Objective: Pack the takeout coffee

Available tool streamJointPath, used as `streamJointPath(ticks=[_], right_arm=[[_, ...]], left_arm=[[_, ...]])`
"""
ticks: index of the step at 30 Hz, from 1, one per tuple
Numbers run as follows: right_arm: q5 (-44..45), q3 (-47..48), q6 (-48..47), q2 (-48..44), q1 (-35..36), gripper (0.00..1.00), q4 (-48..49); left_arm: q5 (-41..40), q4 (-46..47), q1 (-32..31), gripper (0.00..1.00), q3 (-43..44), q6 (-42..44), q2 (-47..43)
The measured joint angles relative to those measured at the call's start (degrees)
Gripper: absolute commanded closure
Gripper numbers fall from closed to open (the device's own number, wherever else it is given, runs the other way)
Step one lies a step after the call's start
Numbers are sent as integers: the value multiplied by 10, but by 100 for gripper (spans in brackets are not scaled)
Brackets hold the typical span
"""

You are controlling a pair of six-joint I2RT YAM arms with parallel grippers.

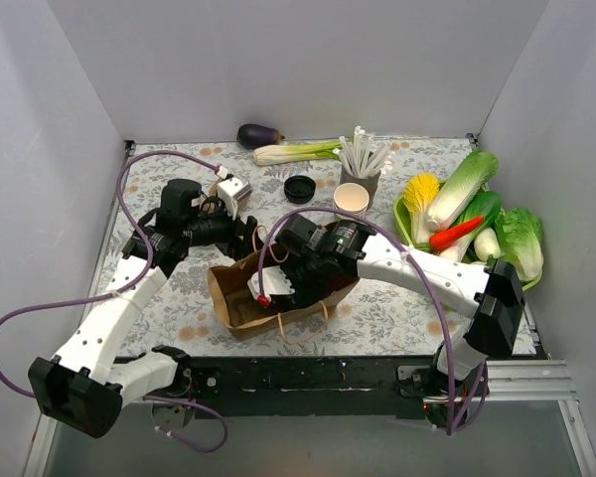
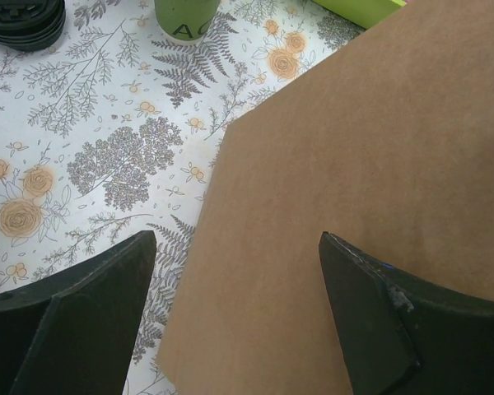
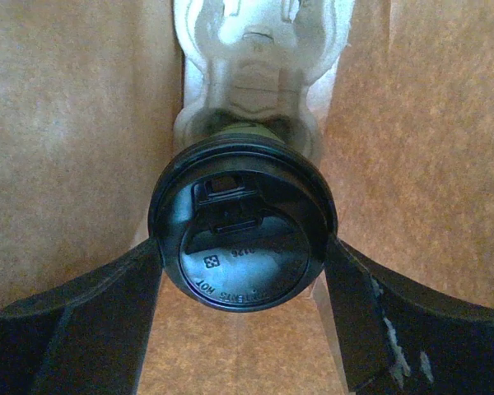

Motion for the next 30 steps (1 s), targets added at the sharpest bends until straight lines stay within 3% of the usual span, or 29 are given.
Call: streamJointPath(ticks=[17,30], right_arm=[[-17,122,46,94,0,99,-122],[-7,127,49,100,0,99,-138]], left_arm=[[-64,-31,0,15,63,-3,-17],[-135,-48,0,11,165,16,-6]])
